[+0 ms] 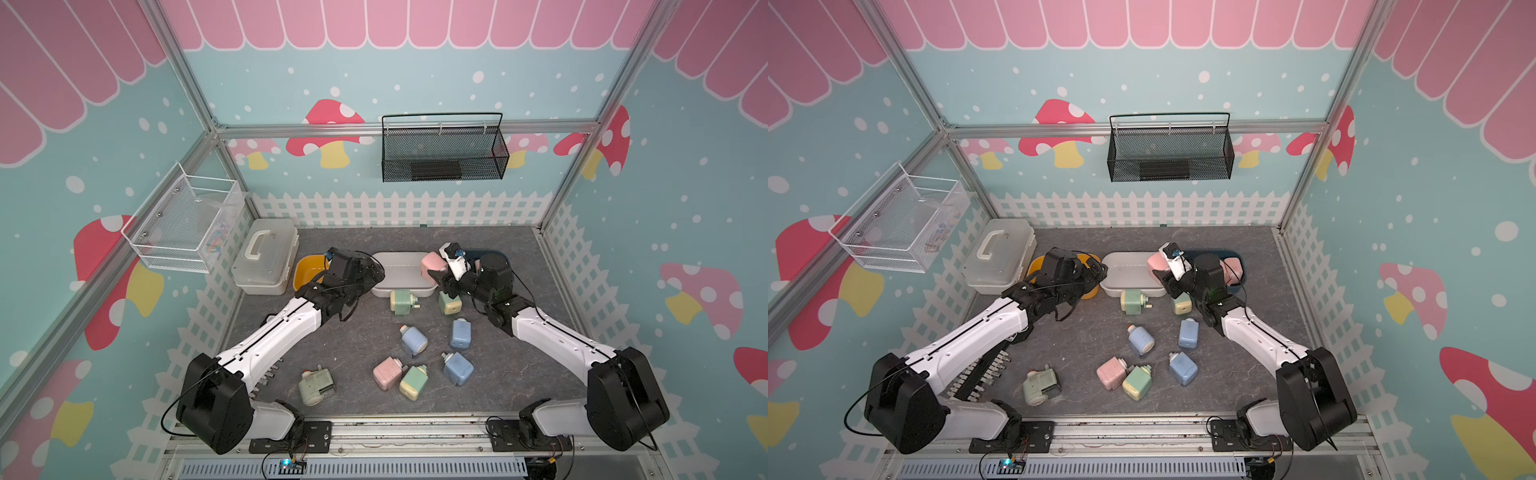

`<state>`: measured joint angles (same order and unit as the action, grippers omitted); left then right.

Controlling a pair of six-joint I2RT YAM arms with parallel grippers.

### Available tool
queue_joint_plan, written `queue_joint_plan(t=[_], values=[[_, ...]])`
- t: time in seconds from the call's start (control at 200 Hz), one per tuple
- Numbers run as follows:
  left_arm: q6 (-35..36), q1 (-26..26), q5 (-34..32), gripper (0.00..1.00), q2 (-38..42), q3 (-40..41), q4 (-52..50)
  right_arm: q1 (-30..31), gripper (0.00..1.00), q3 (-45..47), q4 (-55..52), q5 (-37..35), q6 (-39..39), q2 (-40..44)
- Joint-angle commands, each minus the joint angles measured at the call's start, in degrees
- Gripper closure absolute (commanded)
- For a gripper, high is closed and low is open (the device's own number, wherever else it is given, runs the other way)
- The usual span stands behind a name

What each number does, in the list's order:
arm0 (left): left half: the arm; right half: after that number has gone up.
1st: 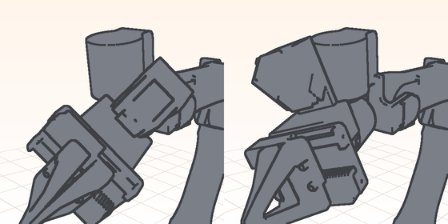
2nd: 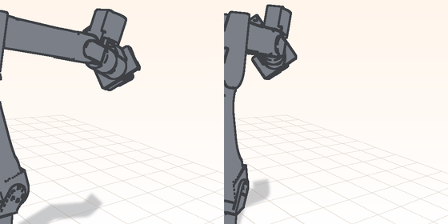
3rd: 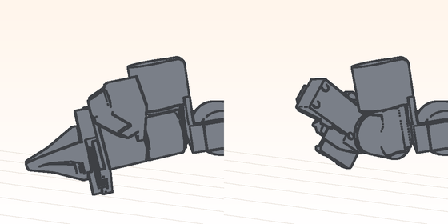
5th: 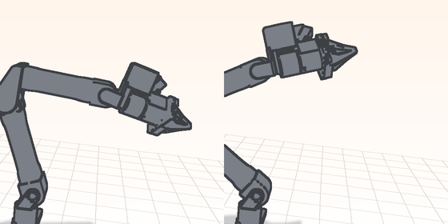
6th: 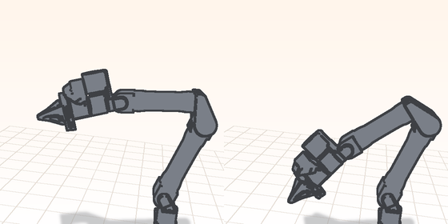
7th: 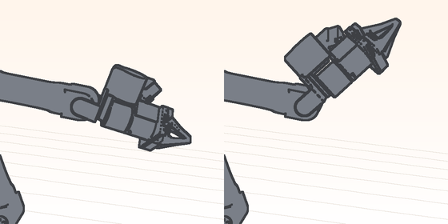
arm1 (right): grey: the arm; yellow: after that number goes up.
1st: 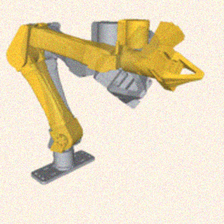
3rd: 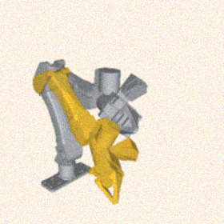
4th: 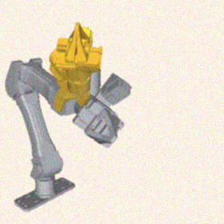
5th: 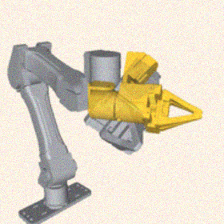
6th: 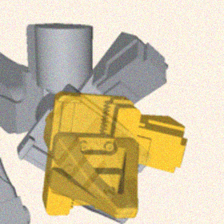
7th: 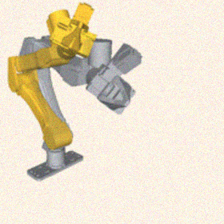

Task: Place the pencil sharpeners by color into the storage box
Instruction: Place the pencil sharpener in the storage box.

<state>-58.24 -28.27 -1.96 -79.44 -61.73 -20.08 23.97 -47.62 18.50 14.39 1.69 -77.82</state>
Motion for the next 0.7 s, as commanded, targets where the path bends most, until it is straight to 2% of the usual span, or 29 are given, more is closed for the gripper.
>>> queue_joint_plan(t=[0.0, 0.16, 0.32, 0.465, 0.695], values=[[3.48, -0.12, 6.66, 0.01, -2.76, -2.05, 5.30, -1.12, 1.00, 0.99, 2.65, -7.61, -4.69, 2.06], [5.21, -0.73, 12.31, 0.01, -8.88, -5.88, 6.14, -2.14, 1.00, 0.45, 0.04, -9.63, -5.00, 1.75], [9.69, -5.88, 4.89, 0.01, -15.05, -13.22, 2.31, -3.70, 1.00, -2.02, -3.79, -13.76, -7.57, -0.02], [13.63, -9.63, 2.66, 0.01, -22.72, -22.28, -1.11, -5.73, 1.00, -5.90, -8.87, -15.33, -9.69, -3.27], [17.25, -10.82, 6.50, 0.01, -34.27, -35.07, -4.72, -7.41, 1.00, -6.99, -8.08, -18.08, -11.36, -6.30]])
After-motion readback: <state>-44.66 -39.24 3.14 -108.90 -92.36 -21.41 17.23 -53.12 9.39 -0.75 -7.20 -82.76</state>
